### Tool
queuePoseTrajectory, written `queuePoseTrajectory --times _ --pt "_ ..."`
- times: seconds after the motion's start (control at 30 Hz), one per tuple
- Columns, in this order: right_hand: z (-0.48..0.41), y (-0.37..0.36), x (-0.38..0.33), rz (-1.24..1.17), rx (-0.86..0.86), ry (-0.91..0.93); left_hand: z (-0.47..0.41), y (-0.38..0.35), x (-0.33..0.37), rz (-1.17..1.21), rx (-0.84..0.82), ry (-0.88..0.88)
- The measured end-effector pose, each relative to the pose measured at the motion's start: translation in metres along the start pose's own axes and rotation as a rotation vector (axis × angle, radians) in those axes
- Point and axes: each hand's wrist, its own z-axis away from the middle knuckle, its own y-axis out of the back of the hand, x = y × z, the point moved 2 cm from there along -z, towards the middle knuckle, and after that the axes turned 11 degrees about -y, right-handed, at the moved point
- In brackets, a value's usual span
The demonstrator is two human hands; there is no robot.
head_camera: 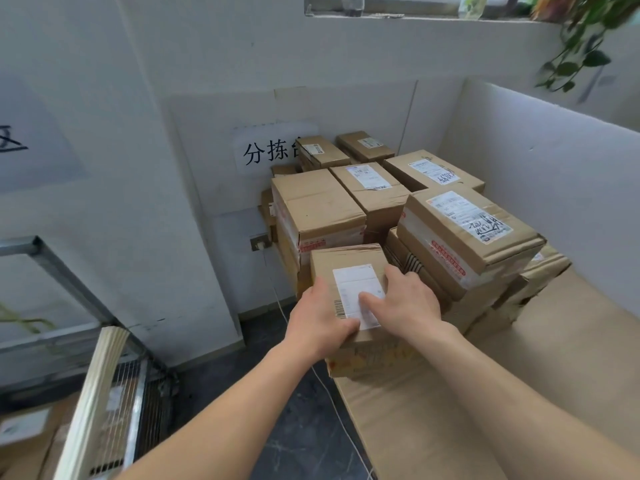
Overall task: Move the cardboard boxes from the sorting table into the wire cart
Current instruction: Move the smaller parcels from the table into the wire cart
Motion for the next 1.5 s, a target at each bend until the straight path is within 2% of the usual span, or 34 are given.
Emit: queuePoseTrajectory --times 0.23,0.53,0.73,1.07,1.3,1.5 --pt "0.074 -0.010 -0.046 -0.007 0.023 0.060 0.076 0.053 -0.021 0.025 0.067 -0.009" --pt "0.160 -0.043 -0.166 -0.093 -0.002 0.211 0.169 0.159 -0.075 -0.025 0.260 0.081" --pt "0.212 -0.074 -0.267 -0.136 -0.069 0.459 0.237 0.232 -0.125 -0.105 0.483 0.253" --pt "0.307 -0.147 -0.405 -0.158 -0.312 0.888 0.367 0.309 -0.186 -0.188 0.793 0.639" --pt "0.382 -0.190 -0.458 -0.104 -0.513 1.149 0.450 0.322 -0.201 -0.216 0.968 0.913" --pt "0.452 -0.219 -0.466 -0.063 -0.644 1.325 0.520 0.302 -0.200 -0.222 1.134 1.086"
